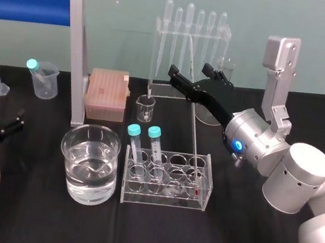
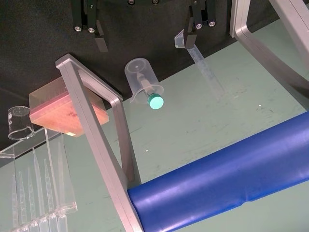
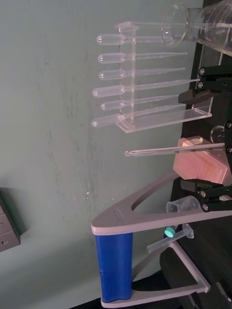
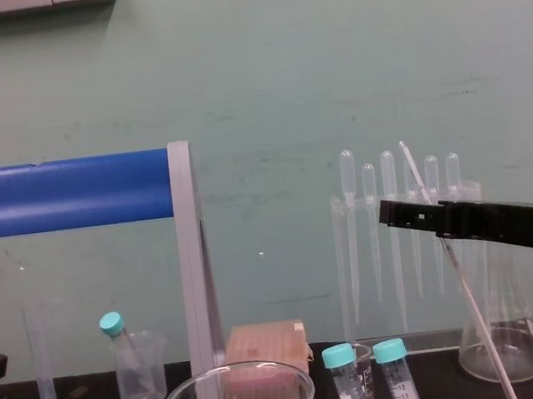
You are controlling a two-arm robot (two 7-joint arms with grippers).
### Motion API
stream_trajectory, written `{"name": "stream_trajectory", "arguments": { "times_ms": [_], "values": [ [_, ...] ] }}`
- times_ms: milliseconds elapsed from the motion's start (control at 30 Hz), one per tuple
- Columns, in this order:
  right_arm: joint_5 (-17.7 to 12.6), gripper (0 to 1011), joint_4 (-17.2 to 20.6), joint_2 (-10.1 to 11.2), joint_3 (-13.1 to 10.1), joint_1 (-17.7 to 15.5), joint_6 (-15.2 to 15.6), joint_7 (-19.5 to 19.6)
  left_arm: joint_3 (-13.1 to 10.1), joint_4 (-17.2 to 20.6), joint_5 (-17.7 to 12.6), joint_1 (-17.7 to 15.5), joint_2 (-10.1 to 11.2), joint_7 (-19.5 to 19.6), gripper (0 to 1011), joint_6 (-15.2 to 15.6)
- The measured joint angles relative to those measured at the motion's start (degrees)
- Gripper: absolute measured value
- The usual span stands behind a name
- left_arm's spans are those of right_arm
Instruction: Hold the thermometer with one hand and immerse one end into the beaker, then reinsert it into the test tube rack.
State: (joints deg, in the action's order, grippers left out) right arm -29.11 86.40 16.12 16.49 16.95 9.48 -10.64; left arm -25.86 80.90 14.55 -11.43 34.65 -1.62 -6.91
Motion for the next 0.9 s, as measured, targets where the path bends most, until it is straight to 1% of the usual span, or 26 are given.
{"name": "stream_trajectory", "arguments": {
  "times_ms": [500,900],
  "values": [
    [-0.1,1003,-0.8,-0.5,-0.6,0.3,1.6,-1.2,0.0,0.0,0.0,0.0,0.0,0.0,1008,0.0],
    [-0.1,1003,-0.9,-0.6,-0.5,0.4,1.8,-1.3,0.0,0.0,0.0,0.0,0.0,0.0,1008,0.0]
  ]
}}
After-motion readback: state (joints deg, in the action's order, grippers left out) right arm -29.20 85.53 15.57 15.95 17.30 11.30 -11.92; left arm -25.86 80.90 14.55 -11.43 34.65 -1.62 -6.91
